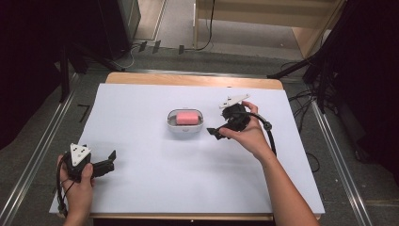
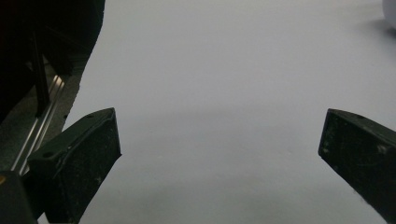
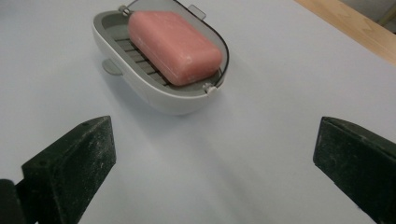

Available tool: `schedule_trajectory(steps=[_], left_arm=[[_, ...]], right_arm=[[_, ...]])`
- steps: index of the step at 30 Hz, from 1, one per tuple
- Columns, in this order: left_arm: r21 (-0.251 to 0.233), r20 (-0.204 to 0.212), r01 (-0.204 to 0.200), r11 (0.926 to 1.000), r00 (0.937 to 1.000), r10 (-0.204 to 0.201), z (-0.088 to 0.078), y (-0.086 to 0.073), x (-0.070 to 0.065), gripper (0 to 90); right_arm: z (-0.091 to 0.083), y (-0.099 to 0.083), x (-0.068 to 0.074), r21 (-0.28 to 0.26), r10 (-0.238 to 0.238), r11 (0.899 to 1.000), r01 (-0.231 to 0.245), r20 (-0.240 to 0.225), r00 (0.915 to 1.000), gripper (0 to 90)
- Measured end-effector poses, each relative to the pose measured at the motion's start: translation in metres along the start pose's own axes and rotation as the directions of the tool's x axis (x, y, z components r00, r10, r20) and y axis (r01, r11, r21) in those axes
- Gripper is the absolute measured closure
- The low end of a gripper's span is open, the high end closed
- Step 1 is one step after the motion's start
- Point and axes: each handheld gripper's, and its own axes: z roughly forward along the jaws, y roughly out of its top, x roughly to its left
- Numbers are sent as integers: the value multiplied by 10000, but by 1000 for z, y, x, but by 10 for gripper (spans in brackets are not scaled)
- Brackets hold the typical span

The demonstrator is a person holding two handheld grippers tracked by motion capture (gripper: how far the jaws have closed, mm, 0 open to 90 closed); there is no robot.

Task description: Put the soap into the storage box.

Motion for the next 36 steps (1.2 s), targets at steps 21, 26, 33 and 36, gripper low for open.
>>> schedule_trajectory(steps=[21, 26, 33, 36], left_arm=[[-36, -80, -8, 10000, 10000, 8, 0, 0, -1, 0], [-40, -81, -19, 10000, 10000, 18, 0, 0, -1, 0], [-35, -86, -46, 10000, 10000, 46, 0, 0, -1, 0], [-17, -95, -57, 10000, 9999, 57, 0, 0, -1, 0]], right_arm=[[-19, -56, 0, -749, 1176, 9908, -1131, 590, 9913, 0], [-24, -69, 1, -872, 1415, 9870, -1348, 760, 9870, 0], [-28, -85, 1, -973, 1719, 9820, -1619, 1045, 9796, 0], [-29, -90, 2, -1051, 1790, 9803, -1674, 1130, 9773, 0]])
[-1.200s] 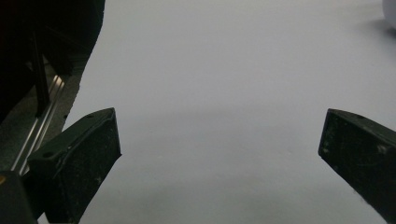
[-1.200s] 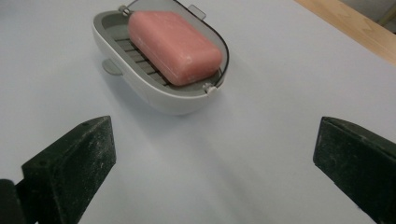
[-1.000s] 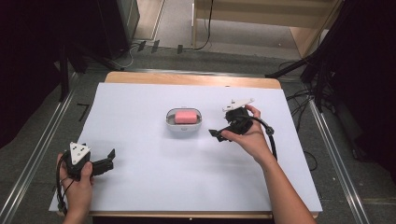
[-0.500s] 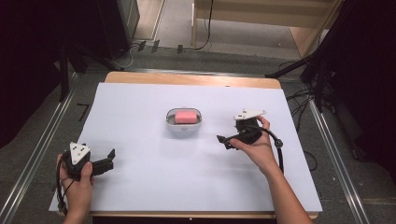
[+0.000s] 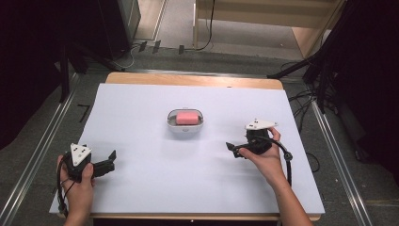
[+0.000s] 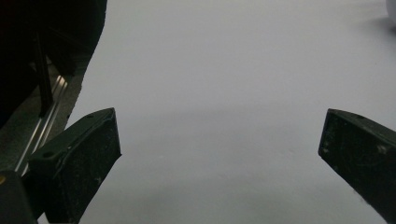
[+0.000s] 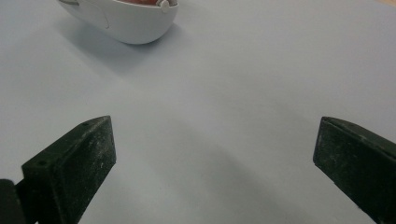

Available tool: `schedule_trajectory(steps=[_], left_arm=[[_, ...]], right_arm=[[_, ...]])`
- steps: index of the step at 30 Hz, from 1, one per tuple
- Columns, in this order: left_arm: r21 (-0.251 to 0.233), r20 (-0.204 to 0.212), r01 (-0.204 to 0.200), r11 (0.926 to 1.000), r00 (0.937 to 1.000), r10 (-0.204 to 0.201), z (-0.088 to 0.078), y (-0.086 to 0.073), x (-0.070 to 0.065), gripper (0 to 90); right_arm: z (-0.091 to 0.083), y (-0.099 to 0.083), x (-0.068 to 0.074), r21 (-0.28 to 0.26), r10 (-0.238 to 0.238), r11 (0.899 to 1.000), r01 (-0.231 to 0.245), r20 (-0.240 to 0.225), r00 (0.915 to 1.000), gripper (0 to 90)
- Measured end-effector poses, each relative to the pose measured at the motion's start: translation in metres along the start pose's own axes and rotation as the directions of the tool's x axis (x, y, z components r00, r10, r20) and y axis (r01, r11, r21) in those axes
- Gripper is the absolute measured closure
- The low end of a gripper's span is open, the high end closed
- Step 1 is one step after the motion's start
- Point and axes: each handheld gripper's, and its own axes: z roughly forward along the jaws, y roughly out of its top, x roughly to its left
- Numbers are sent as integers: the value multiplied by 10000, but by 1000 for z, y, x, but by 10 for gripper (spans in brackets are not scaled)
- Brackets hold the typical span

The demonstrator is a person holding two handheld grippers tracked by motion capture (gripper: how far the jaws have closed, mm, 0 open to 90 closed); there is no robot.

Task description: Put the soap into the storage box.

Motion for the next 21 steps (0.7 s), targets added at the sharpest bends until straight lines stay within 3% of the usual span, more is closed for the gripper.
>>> schedule_trajectory(steps=[21], left_arm=[[34, -17, -22, 10000, 10000, 22, 0, 0, 0, 0]], right_arm=[[-20, -33, -3, -429, 672, 9970, -647, 604, 9959, 0]])
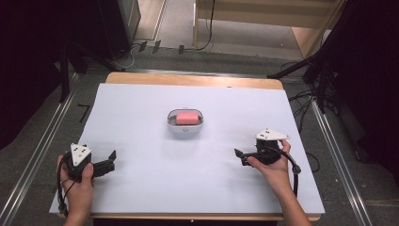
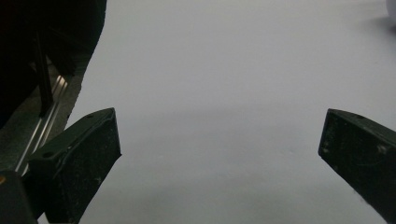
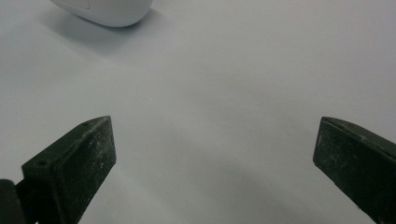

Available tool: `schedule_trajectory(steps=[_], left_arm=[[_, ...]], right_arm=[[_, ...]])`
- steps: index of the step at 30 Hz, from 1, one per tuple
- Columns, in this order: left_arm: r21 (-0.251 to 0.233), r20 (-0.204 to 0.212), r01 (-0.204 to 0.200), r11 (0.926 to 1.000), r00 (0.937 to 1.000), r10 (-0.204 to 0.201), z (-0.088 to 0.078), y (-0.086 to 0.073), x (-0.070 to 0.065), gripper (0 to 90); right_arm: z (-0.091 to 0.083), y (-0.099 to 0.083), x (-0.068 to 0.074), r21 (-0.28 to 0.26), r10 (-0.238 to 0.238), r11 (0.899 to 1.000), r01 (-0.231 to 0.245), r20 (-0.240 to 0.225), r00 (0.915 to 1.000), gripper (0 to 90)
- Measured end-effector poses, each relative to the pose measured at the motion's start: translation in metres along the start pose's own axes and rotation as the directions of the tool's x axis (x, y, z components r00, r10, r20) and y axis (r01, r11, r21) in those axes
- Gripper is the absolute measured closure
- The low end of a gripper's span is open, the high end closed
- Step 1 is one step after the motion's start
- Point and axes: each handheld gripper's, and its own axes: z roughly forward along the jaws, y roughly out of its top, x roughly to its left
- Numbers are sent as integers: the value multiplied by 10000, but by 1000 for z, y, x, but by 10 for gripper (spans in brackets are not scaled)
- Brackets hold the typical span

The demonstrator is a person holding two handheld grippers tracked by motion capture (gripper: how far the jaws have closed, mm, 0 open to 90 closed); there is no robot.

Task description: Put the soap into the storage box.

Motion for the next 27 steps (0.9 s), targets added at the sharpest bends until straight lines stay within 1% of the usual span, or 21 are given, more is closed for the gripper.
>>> schedule_trajectory(steps=[6, 10, 11, 13, 15, 22, 27], left_arm=[[3, 4, 9, 10000, 10000, -9, 0, 0, 0, 0], [9, -3, 2, 10000, 10000, -2, 0, 0, 0, 0], [9, -10, 2, 10000, 10000, -2, 0, 0, 0, 0], [5, -7, 0, 10000, 10000, 0, 0, 0, 0, 0], [-6, -8, 9, 10000, 10000, -9, 0, 0, 0, 0], [-3, -18, 3, 10000, 10000, -3, 0, 0, 0, 0], [9, -27, -37, 10000, 10000, 37, 0, 0, -1, 0]], right_arm=[[-7, -9, -3, -63, 245, 9997, -245, 86, 9997, 0], [-10, -14, -5, -64, 328, 9994, -327, 176, 9993, 0], [-13, -18, -6, -83, 426, 9991, -424, 244, 9988, 0], [-14, -19, -7, -104, 455, 9989, -453, 234, 9987, 0], [-18, -24, -9, -193, 580, 9982, -574, 326, 9978, 2], [-25, -32, -12, -241, 695, 9974, -684, 488, 9964, 2], [-33, -41, -14, -245, 812, 9965, -798, 652, 9946, 2]])
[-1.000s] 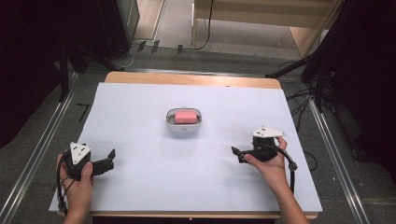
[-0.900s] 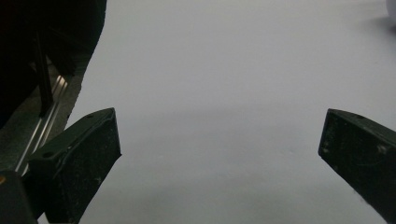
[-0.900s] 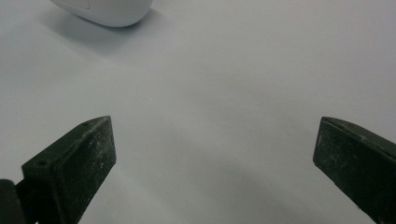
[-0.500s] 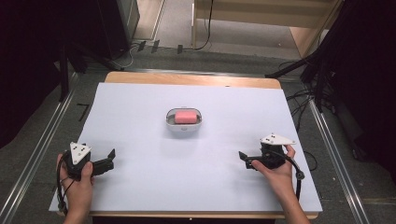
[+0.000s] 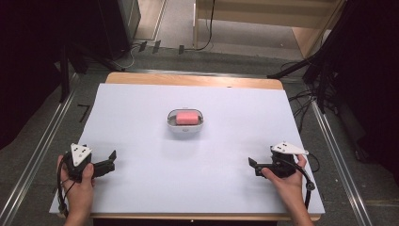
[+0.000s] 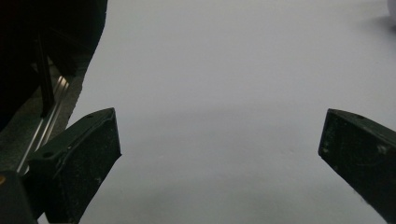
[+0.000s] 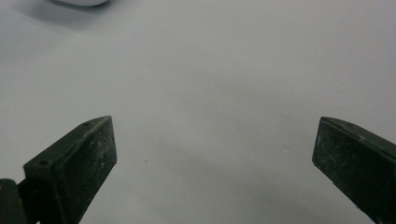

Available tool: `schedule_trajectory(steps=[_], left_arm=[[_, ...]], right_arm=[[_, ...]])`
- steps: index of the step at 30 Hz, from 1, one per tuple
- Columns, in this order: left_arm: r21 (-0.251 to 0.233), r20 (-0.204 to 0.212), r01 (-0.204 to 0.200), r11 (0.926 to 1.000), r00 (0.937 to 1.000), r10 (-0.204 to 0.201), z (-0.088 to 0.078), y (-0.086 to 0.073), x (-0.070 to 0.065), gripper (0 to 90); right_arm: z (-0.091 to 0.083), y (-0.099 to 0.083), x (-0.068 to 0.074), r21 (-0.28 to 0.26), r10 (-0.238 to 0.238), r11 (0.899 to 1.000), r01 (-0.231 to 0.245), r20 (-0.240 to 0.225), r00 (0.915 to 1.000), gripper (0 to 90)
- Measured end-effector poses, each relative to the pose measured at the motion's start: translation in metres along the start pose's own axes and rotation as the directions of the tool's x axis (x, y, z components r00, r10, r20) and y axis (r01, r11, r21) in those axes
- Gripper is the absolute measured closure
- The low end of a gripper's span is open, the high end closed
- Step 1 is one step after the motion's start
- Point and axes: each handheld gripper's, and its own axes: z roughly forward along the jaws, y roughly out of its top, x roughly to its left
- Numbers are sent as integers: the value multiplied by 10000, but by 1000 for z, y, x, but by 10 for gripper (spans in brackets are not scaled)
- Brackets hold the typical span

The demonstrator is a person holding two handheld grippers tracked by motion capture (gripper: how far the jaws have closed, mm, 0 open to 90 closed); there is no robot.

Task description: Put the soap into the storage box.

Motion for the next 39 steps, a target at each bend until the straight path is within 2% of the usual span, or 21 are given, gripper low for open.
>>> schedule_trajectory(steps=[16, 25, 30, 39], left_arm=[[-14, -31, -30, 10000, 10000, 29, 0, 0, 0, 0], [-28, -38, -36, 10000, 10000, 36, 0, 0, 0, 0], [-29, -41, -32, 10000, 10000, 32, 0, 0, 0, 0], [-25, -43, -36, 10000, 10000, 36, 0, 0, 0, 0]], right_arm=[[-23, -24, -17, -95, 562, 9984, -558, 482, 9973, 2], [-34, -36, -27, -70, 760, 9971, -756, 728, 9944, 2], [-39, -39, -29, -72, 682, 9977, -679, 891, 9937, 2], [-52, -50, -38, -351, 1069, 9940, -1035, 1138, 9877, 3]])
